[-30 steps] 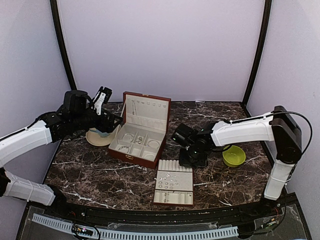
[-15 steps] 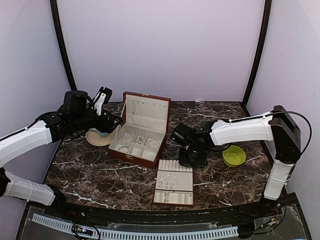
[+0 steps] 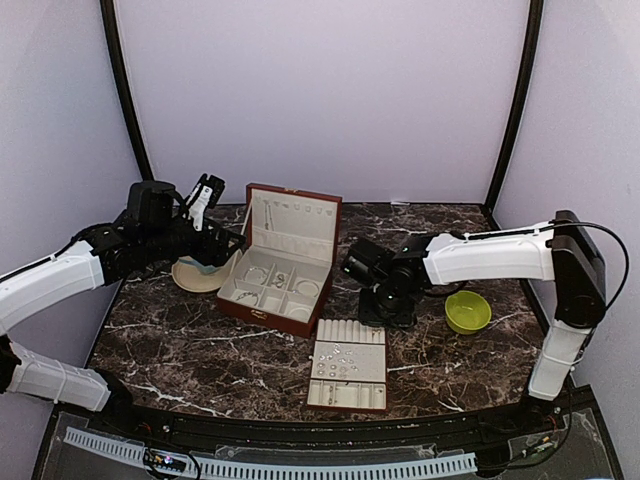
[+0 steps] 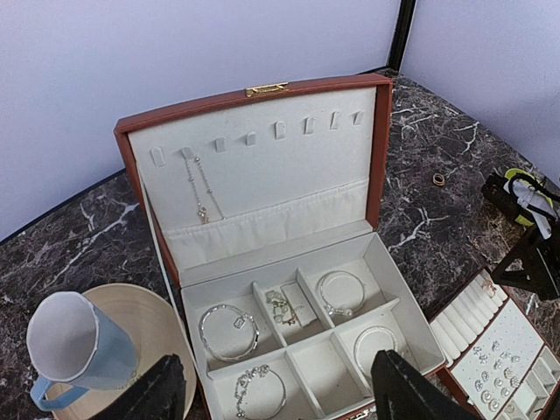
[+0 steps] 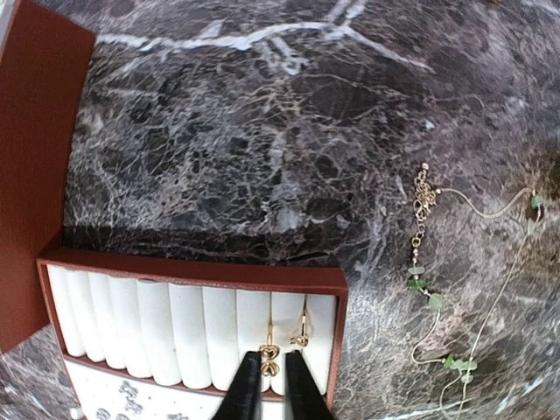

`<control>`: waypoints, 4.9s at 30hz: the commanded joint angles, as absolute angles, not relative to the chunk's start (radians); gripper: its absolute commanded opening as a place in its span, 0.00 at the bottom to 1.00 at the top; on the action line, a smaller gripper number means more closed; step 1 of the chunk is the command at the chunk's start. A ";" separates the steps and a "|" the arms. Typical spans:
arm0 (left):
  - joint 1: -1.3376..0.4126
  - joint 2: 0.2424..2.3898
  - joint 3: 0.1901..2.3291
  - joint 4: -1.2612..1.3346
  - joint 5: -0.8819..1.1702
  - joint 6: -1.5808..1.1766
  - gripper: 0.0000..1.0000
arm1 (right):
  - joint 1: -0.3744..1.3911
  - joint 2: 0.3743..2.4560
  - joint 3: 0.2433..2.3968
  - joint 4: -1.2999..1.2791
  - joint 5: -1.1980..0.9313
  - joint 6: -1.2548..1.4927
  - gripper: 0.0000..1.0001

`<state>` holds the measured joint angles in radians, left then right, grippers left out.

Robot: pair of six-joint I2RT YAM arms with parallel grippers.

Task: Organize the mixed jewelry
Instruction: Place the ring in the ring tray, then adjust the ring on the ring tray, then pick up the ring from the center of the board.

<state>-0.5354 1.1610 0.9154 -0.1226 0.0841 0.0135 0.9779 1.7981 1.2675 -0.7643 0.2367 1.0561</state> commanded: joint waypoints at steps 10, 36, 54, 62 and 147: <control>-0.531 1.164 0.904 -0.138 0.077 0.022 0.76 | 0.986 1.791 1.251 -0.732 0.235 1.047 0.00; -0.530 1.167 0.904 -0.138 0.080 0.023 0.76 | 0.986 1.837 1.218 -0.696 0.193 1.040 0.00; -0.530 1.168 0.905 -0.138 0.082 0.023 0.76 | 0.985 1.858 1.184 -0.688 0.175 1.045 0.00; -0.531 1.169 0.905 -0.138 0.084 0.022 0.76 | 0.986 1.849 1.174 -0.696 0.180 1.051 0.00; -0.357 1.127 0.867 -0.055 -0.057 -0.023 0.82 | 0.394 1.983 1.293 -0.463 0.116 0.350 0.08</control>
